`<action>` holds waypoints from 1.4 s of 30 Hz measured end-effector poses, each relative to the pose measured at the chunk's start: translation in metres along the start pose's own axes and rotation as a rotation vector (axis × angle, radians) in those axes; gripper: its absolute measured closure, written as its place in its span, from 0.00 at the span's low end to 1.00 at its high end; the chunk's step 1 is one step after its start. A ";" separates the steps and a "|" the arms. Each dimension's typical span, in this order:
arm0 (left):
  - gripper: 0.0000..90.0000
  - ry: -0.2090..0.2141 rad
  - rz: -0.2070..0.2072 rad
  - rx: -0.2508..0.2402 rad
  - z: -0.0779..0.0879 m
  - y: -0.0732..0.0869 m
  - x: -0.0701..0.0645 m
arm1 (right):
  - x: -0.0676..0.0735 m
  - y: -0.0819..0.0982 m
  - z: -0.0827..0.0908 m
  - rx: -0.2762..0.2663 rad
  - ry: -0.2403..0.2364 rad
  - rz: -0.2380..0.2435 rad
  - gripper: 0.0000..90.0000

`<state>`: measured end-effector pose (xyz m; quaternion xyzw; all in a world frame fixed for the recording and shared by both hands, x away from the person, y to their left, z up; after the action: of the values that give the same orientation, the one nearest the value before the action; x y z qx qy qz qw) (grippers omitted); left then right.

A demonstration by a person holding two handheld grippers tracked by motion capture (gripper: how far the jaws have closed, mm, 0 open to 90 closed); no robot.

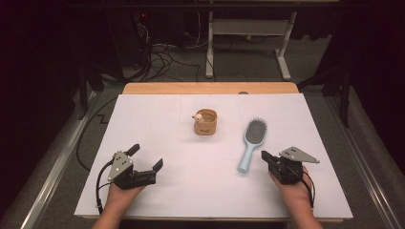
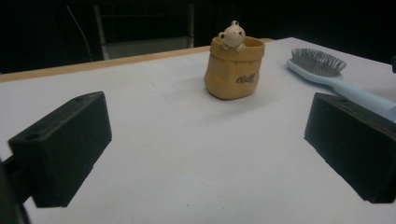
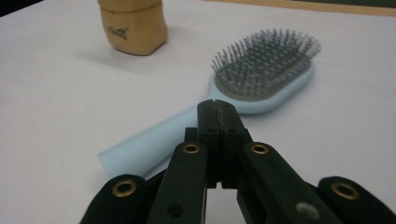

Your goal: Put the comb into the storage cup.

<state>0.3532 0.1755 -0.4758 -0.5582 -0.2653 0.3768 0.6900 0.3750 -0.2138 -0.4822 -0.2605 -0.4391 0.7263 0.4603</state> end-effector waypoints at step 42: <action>0.00 0.027 -0.009 0.014 -0.003 0.004 -0.005 | 0.067 0.012 -0.043 0.265 -0.079 0.195 1.00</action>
<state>0.3516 0.1699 -0.4802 -0.5574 -0.2558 0.3679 0.6989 0.3737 -0.1388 -0.5114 -0.2100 -0.3297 0.8288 0.4002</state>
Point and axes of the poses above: each handheld gripper's, and its own axes: z roughly backward along the jaws, y roughly out of its underside, x roughly to its left, the point moved 8 cm from there along -z, roughly forward along the jaws, and after that the axes turned 2 degrees about y, right-handed, at the moved point
